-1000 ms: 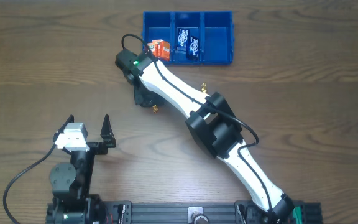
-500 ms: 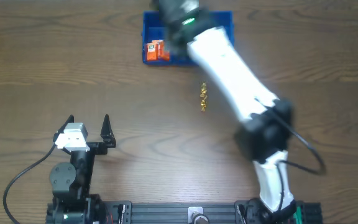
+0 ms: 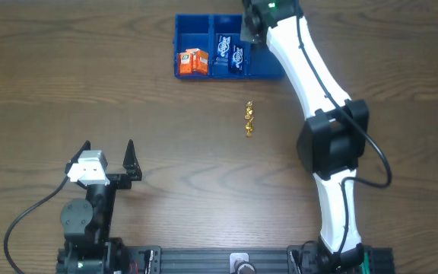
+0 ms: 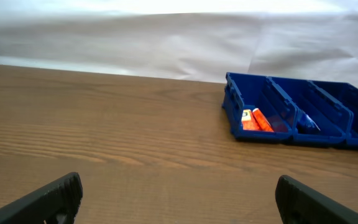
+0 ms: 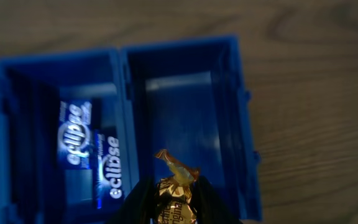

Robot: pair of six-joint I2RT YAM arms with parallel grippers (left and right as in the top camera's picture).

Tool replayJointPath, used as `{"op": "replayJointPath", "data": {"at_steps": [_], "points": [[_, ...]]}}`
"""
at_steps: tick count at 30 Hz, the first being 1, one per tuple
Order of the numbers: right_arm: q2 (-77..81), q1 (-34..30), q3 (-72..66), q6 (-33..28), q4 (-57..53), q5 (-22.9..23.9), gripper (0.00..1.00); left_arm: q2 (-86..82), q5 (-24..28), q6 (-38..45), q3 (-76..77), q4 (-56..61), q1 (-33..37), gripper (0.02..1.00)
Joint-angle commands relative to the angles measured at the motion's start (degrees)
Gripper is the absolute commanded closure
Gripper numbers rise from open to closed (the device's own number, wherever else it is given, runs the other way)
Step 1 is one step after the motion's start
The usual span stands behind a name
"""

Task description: Sort Candies Into Trays

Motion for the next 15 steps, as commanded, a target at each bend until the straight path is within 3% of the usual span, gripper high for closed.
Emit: {"op": "replayJointPath", "data": {"at_steps": [1, 9, 12, 13, 14, 15], "points": [[1.6, -0.9, 0.0, -0.9, 0.7, -0.2, 0.825, -0.3, 1.2, -0.6, -1.0, -2.1, 0.4, 0.023], [1.6, -1.0, 0.0, -1.0, 0.5, -0.2, 0.816, -0.3, 1.2, -0.6, -1.0, -2.1, 0.4, 0.020], [1.6, -1.0, 0.0, -1.0, 0.5, -0.2, 0.724, -0.3, 1.2, -0.6, -1.0, -2.1, 0.4, 0.020], [1.6, -1.0, 0.0, -1.0, 0.5, -0.2, 0.592, -0.3, 1.2, -0.6, -1.0, -2.1, 0.4, 0.023], [1.6, -1.0, 0.0, -1.0, 0.5, -0.2, 0.329, -0.3, 1.2, -0.6, -1.0, -2.1, 0.4, 0.023], [1.6, -1.0, 0.0, -1.0, 0.5, -0.2, 0.003, -0.3, 1.2, -0.6, -1.0, -2.1, 0.4, 0.020]]}}
